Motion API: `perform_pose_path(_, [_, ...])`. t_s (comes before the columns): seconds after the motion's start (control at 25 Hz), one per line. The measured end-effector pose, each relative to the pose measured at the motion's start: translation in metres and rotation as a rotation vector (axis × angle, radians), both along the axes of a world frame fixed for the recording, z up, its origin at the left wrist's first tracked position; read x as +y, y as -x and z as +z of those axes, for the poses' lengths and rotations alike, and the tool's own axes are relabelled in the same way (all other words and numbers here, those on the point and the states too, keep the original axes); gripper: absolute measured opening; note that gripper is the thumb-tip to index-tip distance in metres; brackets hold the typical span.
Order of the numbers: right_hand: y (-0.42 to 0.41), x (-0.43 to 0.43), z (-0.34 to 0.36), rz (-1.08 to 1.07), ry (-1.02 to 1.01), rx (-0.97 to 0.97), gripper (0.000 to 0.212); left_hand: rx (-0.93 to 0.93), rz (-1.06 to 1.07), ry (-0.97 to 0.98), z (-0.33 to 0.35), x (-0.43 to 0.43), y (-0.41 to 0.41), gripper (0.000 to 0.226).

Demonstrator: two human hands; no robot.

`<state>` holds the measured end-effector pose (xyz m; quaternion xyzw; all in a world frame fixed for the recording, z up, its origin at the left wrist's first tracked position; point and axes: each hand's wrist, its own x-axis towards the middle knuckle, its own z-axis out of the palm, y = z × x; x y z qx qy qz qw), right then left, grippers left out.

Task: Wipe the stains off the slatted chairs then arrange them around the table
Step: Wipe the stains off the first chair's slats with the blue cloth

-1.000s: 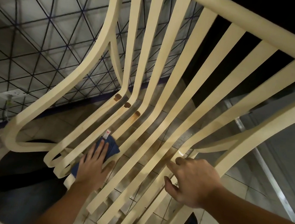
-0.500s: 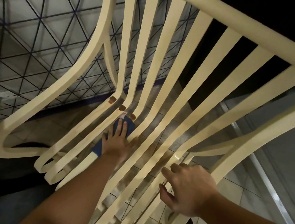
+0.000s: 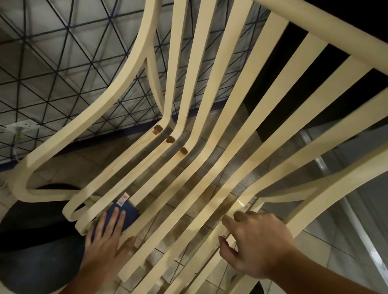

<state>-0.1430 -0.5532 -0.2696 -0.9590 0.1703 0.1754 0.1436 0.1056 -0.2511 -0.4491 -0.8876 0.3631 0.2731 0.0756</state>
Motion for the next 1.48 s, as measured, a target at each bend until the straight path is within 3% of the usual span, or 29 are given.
perform_pose_path(0.2, [0.0, -0.001, -0.002, -0.008, -0.006, -0.005, 0.062, -0.01, -0.016, 0.035, 0.009, -0.039, 0.002, 0.093])
perform_pose_path(0.4, [0.001, -0.002, -0.005, 0.01, -0.001, 0.003, 0.062, 0.023, -0.137, 0.063, -0.003, -0.141, -0.008, 0.084])
perform_pose_path(0.64, [0.001, -0.001, -0.003, -0.014, -0.018, -0.004, 0.063, 0.096, -0.139, 0.1, -0.011, -0.241, -0.013, 0.082])
perform_pose_path(0.76, [0.001, -0.001, -0.003, -0.012, -0.02, 0.018, 0.063, 0.07, -0.161, 0.104, -0.01, -0.218, -0.012, 0.083])
perform_pose_path(1.0, [0.0, -0.001, -0.002, -0.005, -0.018, 0.032, 0.061, 0.008, -0.153, 0.113, -0.01, -0.093, -0.012, 0.081])
perform_pose_path(1.32, [0.002, 0.0, -0.005, 0.005, 0.008, 0.05, 0.063, 0.043, -0.102, 0.122, -0.007, -0.136, -0.015, 0.084])
perform_pose_path(1.48, [-0.001, 0.002, -0.004, 0.022, 0.029, 0.078, 0.063, -0.012, -0.172, 0.116, -0.006, -0.113, -0.01, 0.086])
